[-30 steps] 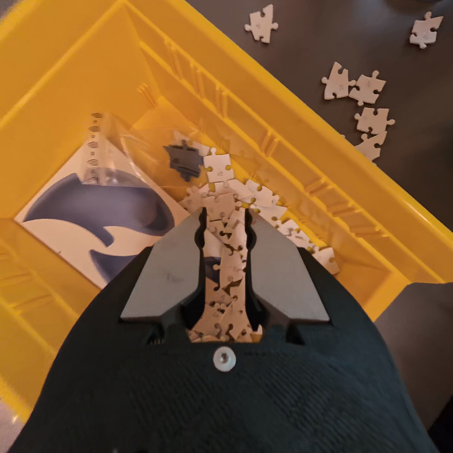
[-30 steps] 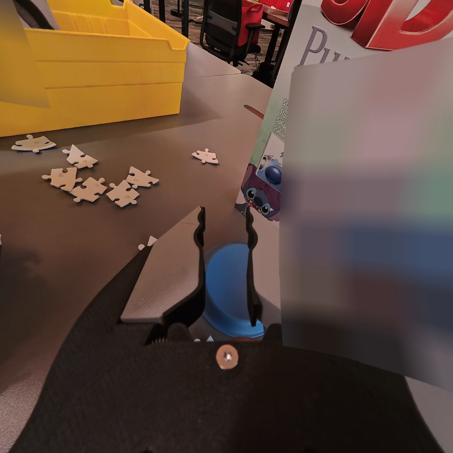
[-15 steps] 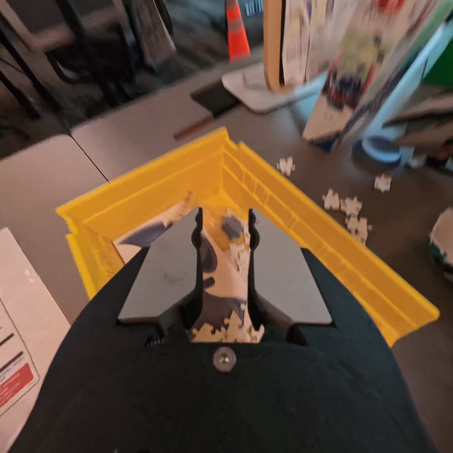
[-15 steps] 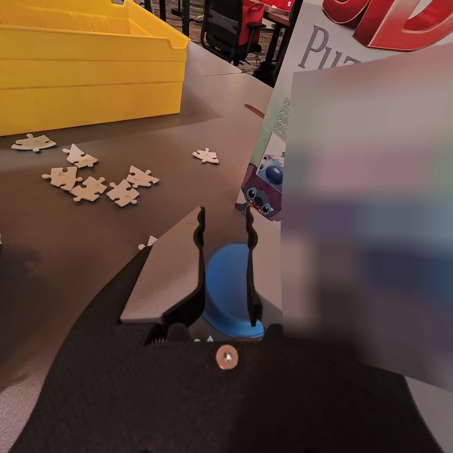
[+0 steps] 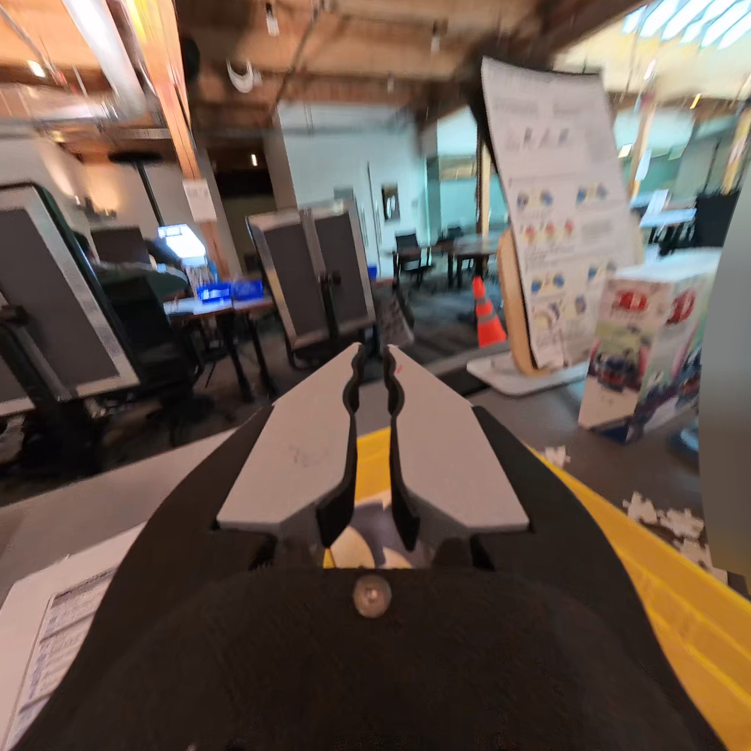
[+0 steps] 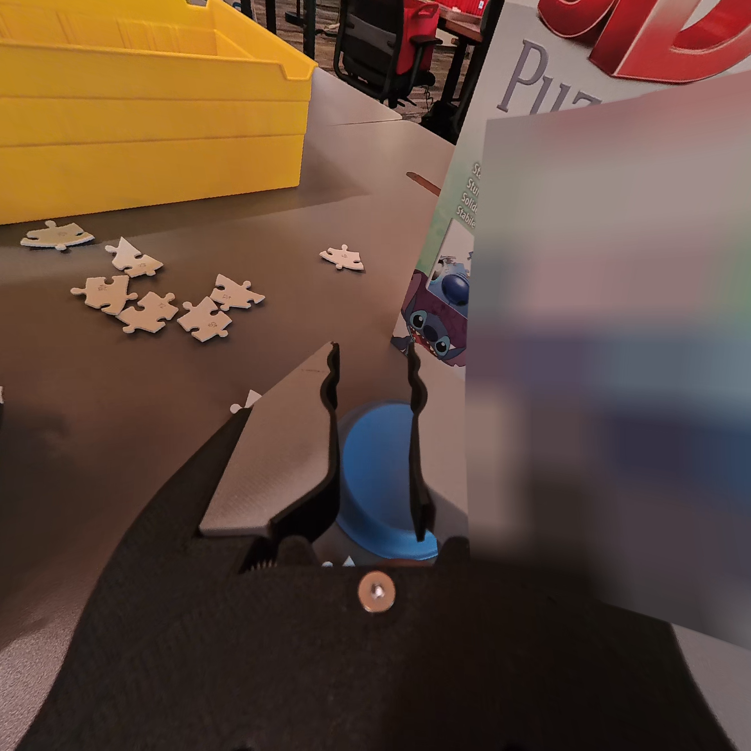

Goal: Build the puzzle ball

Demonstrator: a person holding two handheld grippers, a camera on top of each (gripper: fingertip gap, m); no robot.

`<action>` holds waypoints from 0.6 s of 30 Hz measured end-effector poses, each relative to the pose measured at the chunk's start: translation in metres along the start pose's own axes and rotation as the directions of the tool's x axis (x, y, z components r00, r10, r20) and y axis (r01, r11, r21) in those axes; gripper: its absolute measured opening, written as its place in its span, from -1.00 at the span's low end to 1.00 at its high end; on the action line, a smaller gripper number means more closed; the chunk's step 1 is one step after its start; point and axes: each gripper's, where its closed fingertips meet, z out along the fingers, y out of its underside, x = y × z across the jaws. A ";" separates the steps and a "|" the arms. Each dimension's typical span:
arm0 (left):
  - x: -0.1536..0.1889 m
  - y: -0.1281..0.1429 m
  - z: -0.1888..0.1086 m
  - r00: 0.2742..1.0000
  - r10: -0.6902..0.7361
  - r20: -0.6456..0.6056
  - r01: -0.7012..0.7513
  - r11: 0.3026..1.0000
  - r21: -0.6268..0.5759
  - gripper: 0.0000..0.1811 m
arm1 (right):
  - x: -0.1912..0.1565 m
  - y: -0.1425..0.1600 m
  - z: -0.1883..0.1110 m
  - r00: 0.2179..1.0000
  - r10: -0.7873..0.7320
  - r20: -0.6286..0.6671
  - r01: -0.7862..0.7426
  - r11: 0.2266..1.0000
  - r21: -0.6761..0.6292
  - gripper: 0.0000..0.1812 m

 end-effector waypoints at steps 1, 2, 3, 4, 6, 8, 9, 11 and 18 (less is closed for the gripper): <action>0.005 0.012 0.005 1.000 0.007 -0.025 -0.009 0.996 -0.091 -0.94 | 0.000 0.000 0.000 1.000 0.001 -0.001 -0.001 1.000 -0.001 -0.67; 0.013 0.025 0.009 0.997 -0.008 -0.079 -0.006 0.984 -0.181 -0.93 | 0.000 0.000 0.000 1.000 0.002 -0.001 -0.002 1.000 -0.001 -0.67; 0.024 0.037 0.010 0.988 -0.044 -0.147 0.005 0.966 -0.260 -0.91 | 0.001 0.000 0.000 1.000 0.003 -0.002 -0.003 1.000 -0.001 -0.67; 0.037 0.049 0.009 0.970 -0.093 -0.226 0.015 0.945 -0.328 -0.87 | 0.001 0.000 0.000 1.000 0.003 -0.003 -0.003 1.000 -0.001 -0.67; 0.049 0.061 0.007 0.943 -0.177 -0.281 0.055 0.918 -0.393 -0.85 | 0.001 0.000 0.000 1.000 0.005 -0.006 -0.005 1.000 -0.002 -0.67; 0.050 0.066 0.008 0.943 -0.161 -0.293 0.039 0.923 -0.382 -0.90 | 0.001 0.001 0.001 1.000 0.004 -0.008 -0.004 1.000 -0.004 -0.67; 0.048 0.069 0.009 0.950 -0.132 -0.284 0.015 0.925 -0.380 -0.98 | 0.001 0.001 0.001 1.000 0.004 -0.008 -0.004 1.000 -0.005 -0.67; 0.051 0.079 0.008 0.951 -0.101 -0.293 -0.034 0.906 -0.423 -1.00 | 0.002 0.001 0.001 1.000 0.002 -0.011 -0.002 1.000 -0.006 -0.67; 0.088 0.129 -0.004 0.882 -0.156 -0.444 -0.169 0.775 -0.608 -1.00 | 0.002 0.001 0.001 1.000 -0.001 -0.011 0.001 1.000 -0.006 -0.67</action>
